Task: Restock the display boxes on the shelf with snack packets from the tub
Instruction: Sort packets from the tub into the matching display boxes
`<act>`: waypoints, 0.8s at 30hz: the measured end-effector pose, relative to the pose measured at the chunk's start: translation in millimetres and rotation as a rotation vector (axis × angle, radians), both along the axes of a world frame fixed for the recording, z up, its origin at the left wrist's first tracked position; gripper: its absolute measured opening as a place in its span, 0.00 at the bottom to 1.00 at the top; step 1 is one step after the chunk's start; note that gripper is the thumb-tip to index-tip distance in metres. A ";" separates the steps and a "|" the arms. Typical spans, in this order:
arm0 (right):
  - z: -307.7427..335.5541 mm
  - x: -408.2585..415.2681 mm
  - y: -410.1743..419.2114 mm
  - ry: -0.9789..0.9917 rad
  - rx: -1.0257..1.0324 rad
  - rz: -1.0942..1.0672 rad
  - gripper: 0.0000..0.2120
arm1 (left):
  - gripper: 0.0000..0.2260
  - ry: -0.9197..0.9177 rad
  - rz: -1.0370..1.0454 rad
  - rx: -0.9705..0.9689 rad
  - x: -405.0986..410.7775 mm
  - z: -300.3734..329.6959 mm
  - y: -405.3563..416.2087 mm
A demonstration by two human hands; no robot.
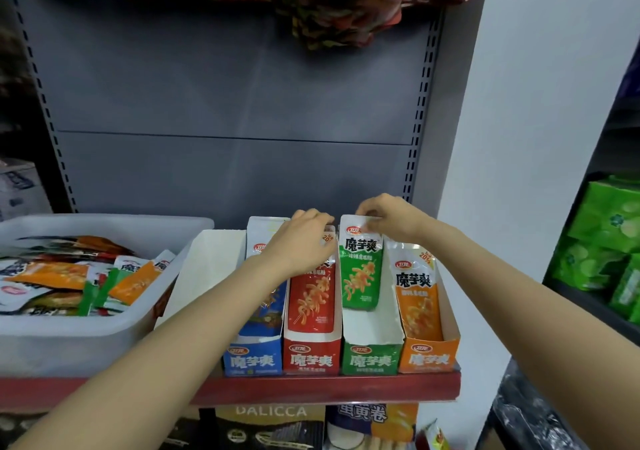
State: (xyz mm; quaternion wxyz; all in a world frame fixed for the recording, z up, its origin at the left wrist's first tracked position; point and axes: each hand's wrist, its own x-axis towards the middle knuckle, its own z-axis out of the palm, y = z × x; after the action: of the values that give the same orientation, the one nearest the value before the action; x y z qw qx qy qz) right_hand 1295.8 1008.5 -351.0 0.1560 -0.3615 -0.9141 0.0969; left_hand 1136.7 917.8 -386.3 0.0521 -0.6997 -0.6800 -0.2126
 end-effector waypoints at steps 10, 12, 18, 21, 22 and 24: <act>-22.6 -7.8 -10.1 -0.041 0.422 -0.112 0.16 | 0.20 0.077 0.022 -0.022 2.5 -0.7 1.7; -22.3 -8.7 -11.6 -0.066 0.407 -0.121 0.16 | 0.20 0.082 0.020 -0.020 2.4 -0.7 1.5; -24.0 -14.0 -23.5 0.019 0.383 -0.123 0.20 | 0.18 0.011 -0.001 0.103 -5.4 5.2 -12.8; -22.6 -30.1 -42.8 0.165 0.356 -0.048 0.16 | 0.14 -0.079 0.031 0.231 -22.1 9.1 -35.2; -21.0 -39.2 -52.0 0.205 0.319 0.001 0.14 | 0.12 -0.128 0.056 0.274 -29.6 9.6 -45.6; -18.3 -61.9 -71.6 0.273 0.243 0.098 0.11 | 0.08 -0.228 0.131 0.360 -47.7 9.4 -69.7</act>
State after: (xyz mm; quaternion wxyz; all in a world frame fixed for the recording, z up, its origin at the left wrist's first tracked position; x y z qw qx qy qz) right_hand 1233.9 936.9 -369.3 0.3162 -0.2786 -0.9059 0.0412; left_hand 1089.0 848.1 -377.0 0.1125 -0.6049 -0.6767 -0.4045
